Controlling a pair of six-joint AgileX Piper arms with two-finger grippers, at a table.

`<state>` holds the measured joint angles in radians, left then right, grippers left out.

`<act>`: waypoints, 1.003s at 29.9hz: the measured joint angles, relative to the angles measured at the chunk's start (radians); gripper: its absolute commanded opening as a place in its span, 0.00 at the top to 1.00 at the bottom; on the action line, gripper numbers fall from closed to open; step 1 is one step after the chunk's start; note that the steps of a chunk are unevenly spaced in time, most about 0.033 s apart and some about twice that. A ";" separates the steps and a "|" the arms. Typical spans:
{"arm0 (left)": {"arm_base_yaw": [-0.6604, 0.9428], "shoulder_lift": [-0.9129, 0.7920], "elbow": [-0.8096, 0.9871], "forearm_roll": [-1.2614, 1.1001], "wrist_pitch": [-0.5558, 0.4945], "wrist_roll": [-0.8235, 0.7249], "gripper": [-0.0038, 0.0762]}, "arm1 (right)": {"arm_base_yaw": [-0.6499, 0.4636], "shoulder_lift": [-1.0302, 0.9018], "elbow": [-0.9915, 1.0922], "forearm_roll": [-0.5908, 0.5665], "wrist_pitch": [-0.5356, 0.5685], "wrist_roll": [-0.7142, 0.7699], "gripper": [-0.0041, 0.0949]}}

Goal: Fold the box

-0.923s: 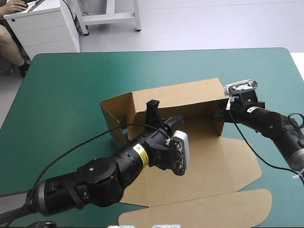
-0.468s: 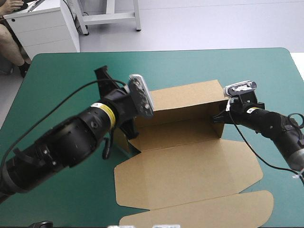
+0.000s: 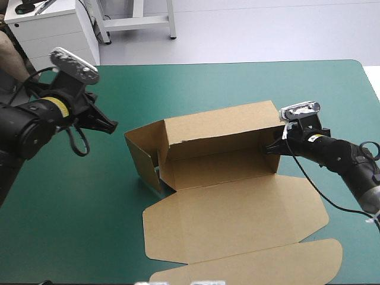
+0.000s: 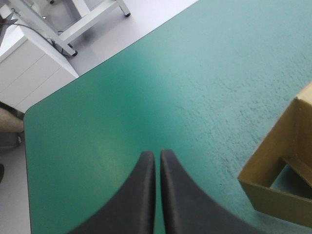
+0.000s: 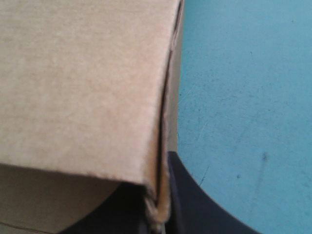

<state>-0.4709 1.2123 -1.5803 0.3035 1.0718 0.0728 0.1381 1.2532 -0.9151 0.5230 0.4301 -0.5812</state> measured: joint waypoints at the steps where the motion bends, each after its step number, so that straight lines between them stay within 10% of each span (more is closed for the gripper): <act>1: 0.019 -0.019 0.002 -0.010 0.000 -0.005 0.93 | 0.000 0.000 0.000 0.000 0.001 0.000 0.97; 18: 0.069 -0.256 0.335 -0.026 -0.002 -0.078 0.93 | 0.000 0.000 -0.009 -0.008 0.066 0.000 0.97; 30: 0.069 -0.258 0.388 -0.027 -0.104 -0.080 0.94 | 0.000 0.041 -0.252 -0.304 0.413 0.316 0.97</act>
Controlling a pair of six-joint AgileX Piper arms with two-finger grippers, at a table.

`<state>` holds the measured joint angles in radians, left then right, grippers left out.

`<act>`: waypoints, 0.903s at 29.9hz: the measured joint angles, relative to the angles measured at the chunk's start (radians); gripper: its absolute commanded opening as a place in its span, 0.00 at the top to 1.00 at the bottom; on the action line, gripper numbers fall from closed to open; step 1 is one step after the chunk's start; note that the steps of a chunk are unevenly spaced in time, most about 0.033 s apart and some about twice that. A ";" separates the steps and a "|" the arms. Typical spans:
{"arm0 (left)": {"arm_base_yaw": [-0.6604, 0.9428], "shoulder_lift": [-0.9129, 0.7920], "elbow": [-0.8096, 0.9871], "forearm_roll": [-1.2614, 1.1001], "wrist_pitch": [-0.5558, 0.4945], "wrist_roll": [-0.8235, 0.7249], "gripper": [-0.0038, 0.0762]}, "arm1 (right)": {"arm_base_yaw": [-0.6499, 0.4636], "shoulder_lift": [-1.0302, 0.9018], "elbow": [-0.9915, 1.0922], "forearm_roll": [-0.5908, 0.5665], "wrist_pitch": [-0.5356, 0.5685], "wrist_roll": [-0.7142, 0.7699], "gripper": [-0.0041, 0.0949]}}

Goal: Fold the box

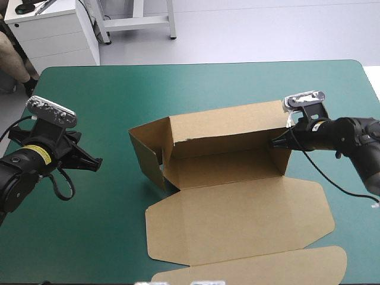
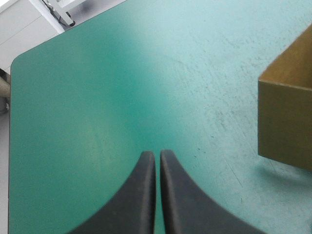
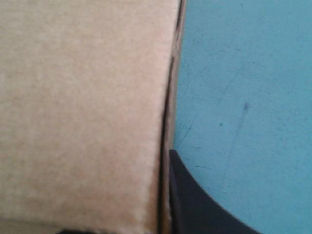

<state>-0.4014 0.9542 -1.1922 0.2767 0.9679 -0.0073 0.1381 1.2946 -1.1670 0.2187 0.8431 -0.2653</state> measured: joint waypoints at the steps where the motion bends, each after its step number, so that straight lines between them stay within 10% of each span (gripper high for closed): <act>1: 0.000 0.000 0.000 0.000 -0.004 0.000 0.94 | 0.000 0.016 -0.025 -0.014 0.027 0.013 0.97; 15: 0.000 0.000 0.000 0.000 -0.026 0.000 0.94 | 0.000 0.325 -0.329 -0.032 0.244 0.049 0.97; 22: 0.000 0.000 0.000 0.000 -0.026 0.000 0.94 | 0.000 0.538 -0.528 -0.013 0.159 0.058 0.96; 27: 0.000 0.000 0.000 0.000 -0.032 0.000 0.94 | 0.000 0.636 -0.611 0.010 0.143 0.061 0.75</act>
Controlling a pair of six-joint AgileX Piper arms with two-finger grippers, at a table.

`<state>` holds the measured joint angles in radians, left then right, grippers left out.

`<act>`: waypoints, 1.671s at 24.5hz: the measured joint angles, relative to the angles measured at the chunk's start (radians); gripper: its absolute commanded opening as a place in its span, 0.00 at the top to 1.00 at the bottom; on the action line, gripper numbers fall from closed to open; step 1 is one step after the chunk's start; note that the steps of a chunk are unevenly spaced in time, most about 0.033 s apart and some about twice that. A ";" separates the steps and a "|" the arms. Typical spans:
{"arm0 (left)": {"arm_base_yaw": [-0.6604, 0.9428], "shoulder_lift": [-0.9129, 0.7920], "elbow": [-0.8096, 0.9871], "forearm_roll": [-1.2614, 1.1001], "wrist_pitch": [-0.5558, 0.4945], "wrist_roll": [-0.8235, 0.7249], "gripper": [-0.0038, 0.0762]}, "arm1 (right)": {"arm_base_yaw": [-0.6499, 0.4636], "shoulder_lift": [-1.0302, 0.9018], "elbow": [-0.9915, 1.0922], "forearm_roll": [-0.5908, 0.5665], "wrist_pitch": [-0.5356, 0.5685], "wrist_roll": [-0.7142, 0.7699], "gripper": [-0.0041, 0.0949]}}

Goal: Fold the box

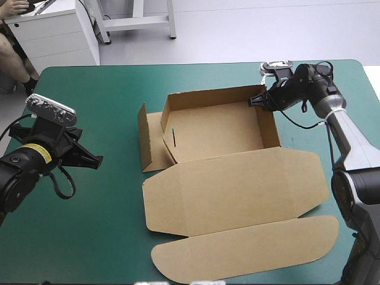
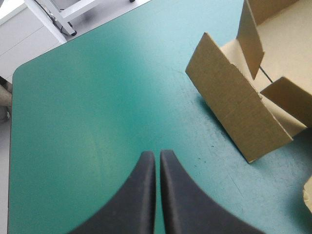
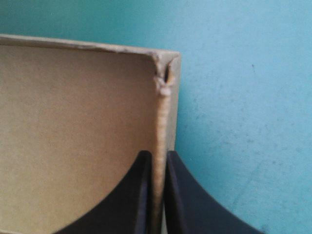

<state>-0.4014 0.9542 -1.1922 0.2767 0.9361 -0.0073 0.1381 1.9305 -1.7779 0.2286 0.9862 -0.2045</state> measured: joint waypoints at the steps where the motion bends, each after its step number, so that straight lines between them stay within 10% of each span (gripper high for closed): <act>1: 0.000 0.000 0.000 0.000 0.000 0.000 0.94 | 0.000 0.015 -0.006 0.001 0.024 -0.001 0.67; 7: 0.000 0.000 0.000 0.000 0.000 -0.009 0.94 | 0.000 0.049 -0.056 -0.001 0.155 -0.018 0.30; 30: 0.000 0.000 0.000 0.000 -0.001 -0.016 0.94 | 0.000 -0.307 -0.169 -0.076 0.259 0.033 0.29; 41: 0.000 0.000 0.000 0.000 -0.016 -0.021 0.94 | 0.000 -0.006 -0.077 -0.072 0.256 0.032 0.31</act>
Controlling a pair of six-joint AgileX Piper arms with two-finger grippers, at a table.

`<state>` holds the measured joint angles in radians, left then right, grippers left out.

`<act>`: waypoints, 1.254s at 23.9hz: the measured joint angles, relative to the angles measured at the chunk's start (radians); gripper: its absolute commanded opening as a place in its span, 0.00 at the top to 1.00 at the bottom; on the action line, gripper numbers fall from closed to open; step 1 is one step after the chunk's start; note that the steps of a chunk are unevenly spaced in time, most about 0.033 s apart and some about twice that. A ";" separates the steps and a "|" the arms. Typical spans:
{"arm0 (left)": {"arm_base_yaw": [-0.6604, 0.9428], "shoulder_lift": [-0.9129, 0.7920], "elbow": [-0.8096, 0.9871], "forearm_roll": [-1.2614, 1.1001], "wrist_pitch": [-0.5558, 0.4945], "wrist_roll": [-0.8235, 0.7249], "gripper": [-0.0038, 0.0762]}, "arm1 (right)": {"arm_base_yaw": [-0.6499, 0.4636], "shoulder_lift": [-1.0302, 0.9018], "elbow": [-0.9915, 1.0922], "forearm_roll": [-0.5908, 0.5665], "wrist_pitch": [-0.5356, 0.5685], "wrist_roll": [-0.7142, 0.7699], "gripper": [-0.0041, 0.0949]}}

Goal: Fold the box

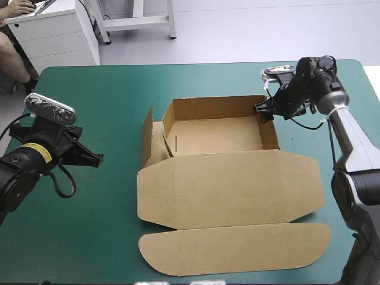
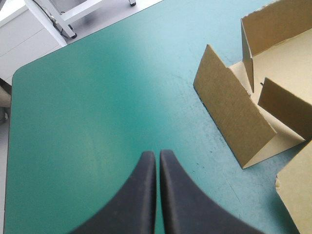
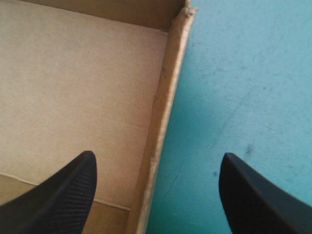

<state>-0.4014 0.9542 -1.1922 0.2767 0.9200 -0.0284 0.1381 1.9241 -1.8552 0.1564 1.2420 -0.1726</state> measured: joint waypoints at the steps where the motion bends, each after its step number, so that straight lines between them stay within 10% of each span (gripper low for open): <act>1: 0.000 0.000 0.000 0.000 0.000 0.000 0.94 | 0.000 0.034 0.000 0.001 -0.002 0.000 0.31; 6: 0.000 0.000 0.000 0.001 0.000 0.000 0.94 | 0.000 0.107 0.002 0.037 -0.008 0.000 0.40; 14: 0.000 0.000 0.000 0.001 0.000 0.000 0.94 | 0.000 0.109 0.002 0.041 -0.015 0.000 0.98; 30: 0.000 0.000 0.000 0.004 -0.007 0.000 0.94 | 0.000 -0.056 -0.065 0.008 -0.005 -0.056 0.98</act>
<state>-0.4014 0.9542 -1.1922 0.2809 0.9135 -0.0284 0.1381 1.8685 -1.9206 0.1641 1.2366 -0.2284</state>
